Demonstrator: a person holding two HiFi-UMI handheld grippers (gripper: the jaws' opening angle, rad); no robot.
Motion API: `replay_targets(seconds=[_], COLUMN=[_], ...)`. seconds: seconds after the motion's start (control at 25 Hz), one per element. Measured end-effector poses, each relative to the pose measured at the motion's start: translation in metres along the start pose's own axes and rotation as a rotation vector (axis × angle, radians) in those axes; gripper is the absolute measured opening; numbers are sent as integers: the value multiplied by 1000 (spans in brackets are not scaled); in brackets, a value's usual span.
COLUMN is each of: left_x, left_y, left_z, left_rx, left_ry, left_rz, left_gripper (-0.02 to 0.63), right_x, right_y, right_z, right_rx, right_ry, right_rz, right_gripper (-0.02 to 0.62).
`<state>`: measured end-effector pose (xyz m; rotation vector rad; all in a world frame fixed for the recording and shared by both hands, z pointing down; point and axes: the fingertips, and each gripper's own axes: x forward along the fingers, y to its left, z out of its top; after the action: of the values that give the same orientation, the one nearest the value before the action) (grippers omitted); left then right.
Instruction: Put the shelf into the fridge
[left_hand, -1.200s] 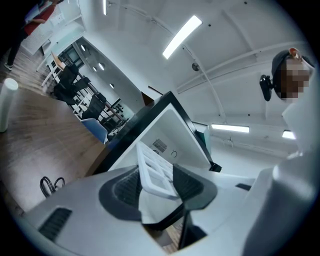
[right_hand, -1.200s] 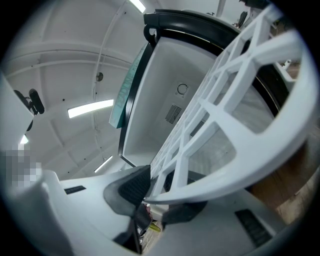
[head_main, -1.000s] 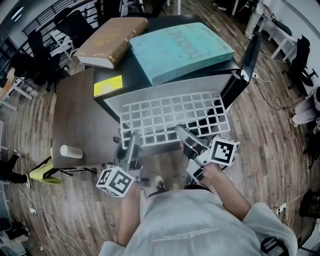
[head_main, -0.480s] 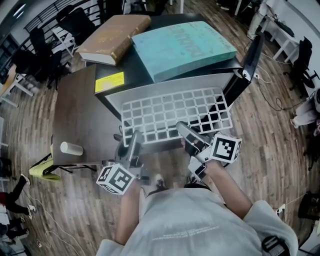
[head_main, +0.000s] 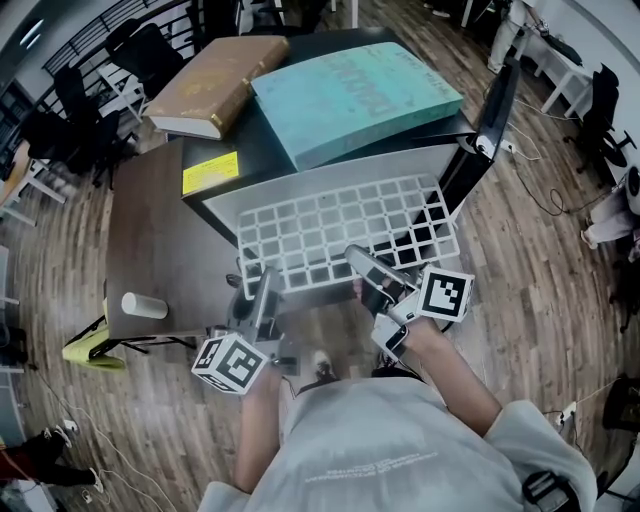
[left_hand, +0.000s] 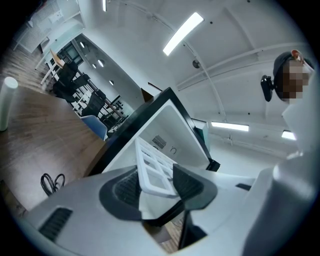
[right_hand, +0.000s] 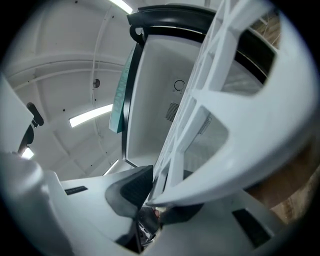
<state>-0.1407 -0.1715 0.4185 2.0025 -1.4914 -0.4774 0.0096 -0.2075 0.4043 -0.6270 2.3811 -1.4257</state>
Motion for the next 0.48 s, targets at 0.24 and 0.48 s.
replay_targets(seconds=[0.24,0.48], left_x=[-1,0], left_y=[1,1], left_z=[0,1], left_rx=[3,19], left_ry=[1,0], left_rz=[-2,-8], left_gripper=[184,184], right_x=[1,-1], right_y=[0,-7], right_z=[0,-4], right_rx=[-2,26], right_ry=[-15,-25], right_rz=[-2,-9], right_gripper=[61,63])
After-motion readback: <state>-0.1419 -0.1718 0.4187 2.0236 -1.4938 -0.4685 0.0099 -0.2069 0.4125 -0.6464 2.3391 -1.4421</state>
